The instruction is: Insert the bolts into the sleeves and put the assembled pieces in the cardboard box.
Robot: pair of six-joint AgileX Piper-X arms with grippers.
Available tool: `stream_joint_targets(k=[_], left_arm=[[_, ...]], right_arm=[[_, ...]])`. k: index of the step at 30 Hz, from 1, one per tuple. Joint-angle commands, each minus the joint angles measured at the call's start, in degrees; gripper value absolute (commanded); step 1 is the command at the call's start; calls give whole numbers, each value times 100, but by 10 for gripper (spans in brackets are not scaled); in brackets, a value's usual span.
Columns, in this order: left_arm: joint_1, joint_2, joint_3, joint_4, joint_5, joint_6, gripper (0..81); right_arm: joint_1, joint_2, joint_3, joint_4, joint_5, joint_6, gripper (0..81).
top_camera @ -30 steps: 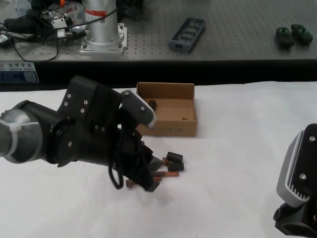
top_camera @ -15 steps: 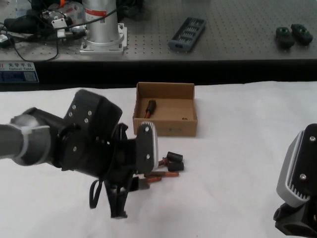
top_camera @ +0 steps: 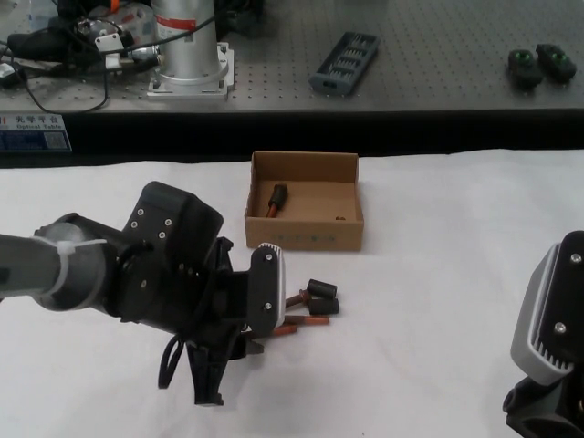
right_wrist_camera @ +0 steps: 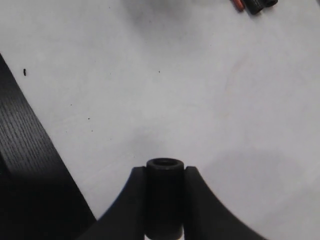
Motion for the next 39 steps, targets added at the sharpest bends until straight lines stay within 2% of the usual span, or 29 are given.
stream_joint_targets(k=[1, 8, 13, 19, 26, 32, 34, 38, 39], left_arm=[[55, -5, -50, -13, -64, 86, 248], [52, 50, -50, 11, -113, 86, 246], [52, 207, -138, 74, -113, 101, 201], [65, 445, -471, 118, -282, 101, 201], [185, 696, -906, 1244, -282, 103, 201], [183, 737, -918, 1401, -311, 102, 198], [183, 737, -918, 1451, -311, 102, 162], [183, 737, -918, 1578, -311, 102, 1], [183, 737, -918, 1591, -311, 102, 6]], right_arm=[[-39, -45, -16, 19, -120, 7, 19], [-39, -45, -16, 19, -120, 7, 19], [-39, -45, -16, 19, -120, 7, 19], [-39, -45, -16, 19, -120, 7, 19], [-39, -45, -16, 19, -120, 7, 19], [-39, -45, -16, 19, -119, -6, 19], [-39, -45, -16, 19, -119, -49, 19], [-39, -45, -16, 19, -76, -57, 19], [-39, -45, -16, 19, -76, -57, 19]])
